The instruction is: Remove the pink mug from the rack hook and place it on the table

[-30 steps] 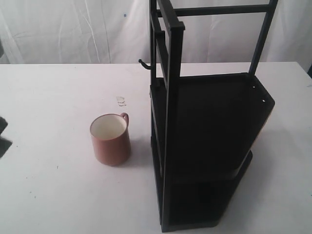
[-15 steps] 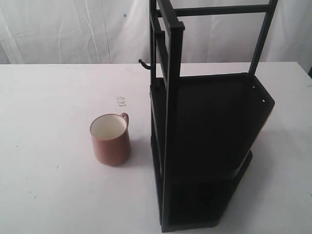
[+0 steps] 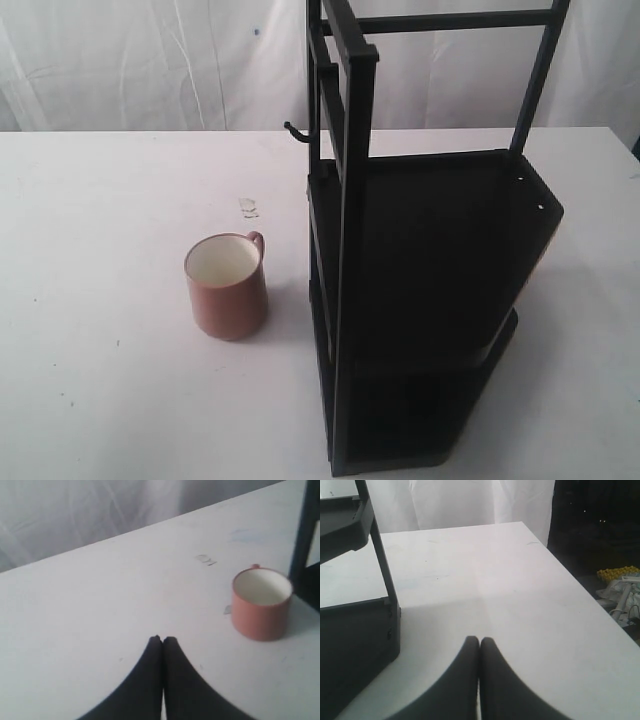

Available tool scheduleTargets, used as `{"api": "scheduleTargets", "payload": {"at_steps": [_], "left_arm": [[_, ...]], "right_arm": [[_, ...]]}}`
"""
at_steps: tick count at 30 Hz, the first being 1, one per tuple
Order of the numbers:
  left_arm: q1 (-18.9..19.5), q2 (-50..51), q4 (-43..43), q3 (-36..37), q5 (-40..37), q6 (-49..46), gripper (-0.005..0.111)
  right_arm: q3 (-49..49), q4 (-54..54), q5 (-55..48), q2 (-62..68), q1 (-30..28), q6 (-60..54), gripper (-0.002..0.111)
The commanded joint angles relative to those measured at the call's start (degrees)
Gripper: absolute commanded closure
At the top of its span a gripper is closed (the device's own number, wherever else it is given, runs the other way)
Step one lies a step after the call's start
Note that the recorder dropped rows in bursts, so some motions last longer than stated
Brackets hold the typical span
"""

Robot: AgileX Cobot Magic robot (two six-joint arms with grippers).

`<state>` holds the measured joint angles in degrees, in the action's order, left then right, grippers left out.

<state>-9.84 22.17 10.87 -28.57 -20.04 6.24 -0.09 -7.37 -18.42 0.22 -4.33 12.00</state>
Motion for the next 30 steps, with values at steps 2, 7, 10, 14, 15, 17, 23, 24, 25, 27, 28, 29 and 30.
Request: {"api": "scheduleTargets", "payload": {"at_steps": [2,7,10,14,15,17,23,24,25,27,28,29,30], "left_arm": [[6.92,-5.62,-2.08,6.67,-0.98,-1.79,0.106],[7.17,-10.09,-7.44,19.56,16.54,-1.78,0.106],[7.17,-12.36,-9.29,28.57,30.69,2.48,0.106],[7.17,-14.83,-9.18,28.57,18.52,9.49,0.106],[7.17,-15.21,-9.18,28.57,16.92,9.64,0.106],[7.17,-17.29,-9.18,28.57,11.33,8.78,0.106],[7.17,-22.17,-9.18,28.57,5.6,8.78,0.106],[7.17,-22.17,-9.18,28.57,5.38,8.36,0.106],[7.17,-22.17,-9.18,28.57,5.19,5.0,0.106],[7.17,-22.17,-9.18,28.57,5.19,-1.45,0.106],[7.17,-22.17,-9.18,28.57,5.19,-2.42,0.106],[7.17,-22.17,-9.18,28.57,5.19,-3.52,0.106],[7.17,-22.17,-9.18,28.57,5.19,-4.1,0.106]], "right_arm": [[0.09,0.13,0.47,-0.22,-0.35,0.29,0.108],[0.09,0.02,0.47,-0.22,-0.35,0.29,0.108],[0.09,0.02,0.47,-0.22,-0.35,0.29,0.108],[0.09,0.02,0.47,-0.22,-0.35,0.29,0.108],[0.09,0.02,0.47,-0.22,-0.35,0.29,0.108],[0.09,0.02,0.47,-0.22,-0.35,0.29,0.108],[0.09,0.02,0.46,-0.22,-0.35,0.29,0.108],[0.09,0.02,0.35,-0.22,-0.35,0.29,0.108],[0.09,0.02,0.34,-0.22,-0.35,0.76,0.108],[0.09,0.02,0.34,-0.22,-0.35,0.66,0.108],[0.09,0.02,0.34,-0.22,-0.35,0.66,0.108],[0.09,0.02,0.34,-0.22,-0.35,0.66,0.108],[0.09,0.02,0.34,-0.22,-0.35,0.66,0.108]]}}
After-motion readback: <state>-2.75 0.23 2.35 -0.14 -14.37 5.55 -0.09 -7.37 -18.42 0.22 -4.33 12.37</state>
